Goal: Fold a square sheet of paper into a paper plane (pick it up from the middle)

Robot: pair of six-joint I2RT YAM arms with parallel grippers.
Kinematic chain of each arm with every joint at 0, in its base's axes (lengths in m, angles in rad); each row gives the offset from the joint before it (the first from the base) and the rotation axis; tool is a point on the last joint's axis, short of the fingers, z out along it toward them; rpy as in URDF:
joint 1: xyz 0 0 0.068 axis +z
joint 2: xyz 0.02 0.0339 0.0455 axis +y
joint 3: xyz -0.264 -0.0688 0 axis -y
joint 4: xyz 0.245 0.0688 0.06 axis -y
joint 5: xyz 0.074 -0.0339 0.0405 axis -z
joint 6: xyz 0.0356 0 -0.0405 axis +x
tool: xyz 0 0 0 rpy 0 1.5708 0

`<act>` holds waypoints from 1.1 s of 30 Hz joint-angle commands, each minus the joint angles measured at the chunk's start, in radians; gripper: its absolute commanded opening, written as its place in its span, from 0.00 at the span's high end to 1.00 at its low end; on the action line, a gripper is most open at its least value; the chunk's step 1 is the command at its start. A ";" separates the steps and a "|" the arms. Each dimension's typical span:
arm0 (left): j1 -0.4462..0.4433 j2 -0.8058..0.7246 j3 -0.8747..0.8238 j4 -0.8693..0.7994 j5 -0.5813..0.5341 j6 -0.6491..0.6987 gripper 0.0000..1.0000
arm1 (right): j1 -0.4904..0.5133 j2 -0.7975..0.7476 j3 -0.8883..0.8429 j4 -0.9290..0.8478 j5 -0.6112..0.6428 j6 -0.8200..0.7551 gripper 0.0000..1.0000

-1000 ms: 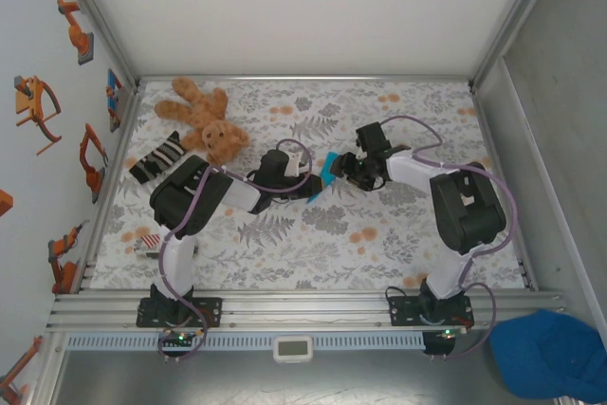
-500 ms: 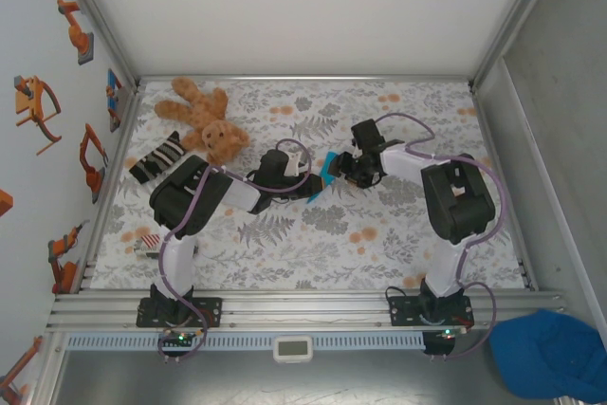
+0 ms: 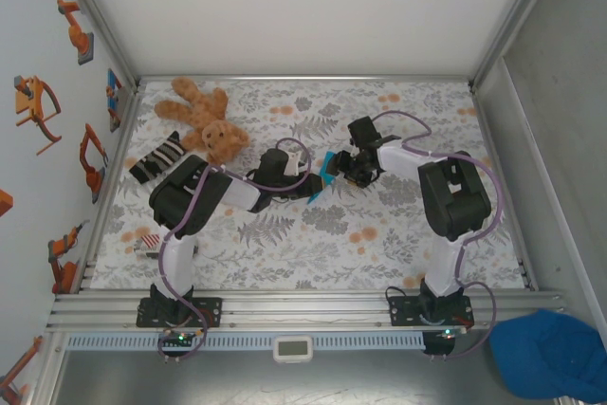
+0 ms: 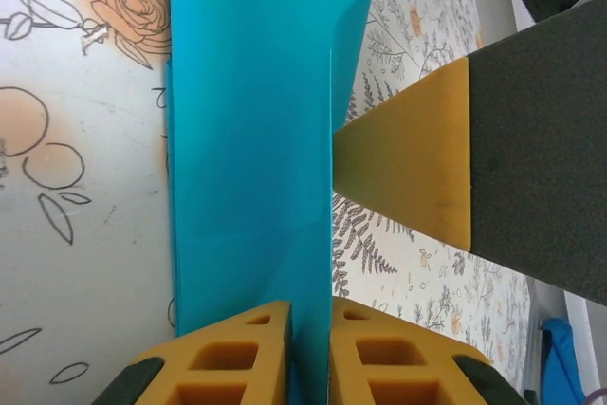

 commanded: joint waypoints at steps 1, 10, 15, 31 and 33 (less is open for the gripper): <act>0.019 0.039 -0.008 -0.124 0.029 -0.034 0.85 | 0.012 0.094 -0.011 -0.025 0.073 -0.005 0.34; 0.038 0.030 -0.001 -0.155 0.060 -0.086 0.88 | 0.013 0.061 -0.016 -0.006 0.058 -0.006 0.34; 0.040 0.040 0.018 -0.177 0.070 -0.078 0.86 | 0.013 0.065 -0.005 0.010 0.021 -0.028 0.34; 0.043 0.086 0.041 -0.266 0.078 -0.022 0.80 | 0.054 0.183 0.099 -0.134 0.118 -0.012 0.31; 0.044 0.092 0.043 -0.272 0.078 -0.018 0.81 | 0.060 0.181 0.099 -0.129 0.118 -0.014 0.29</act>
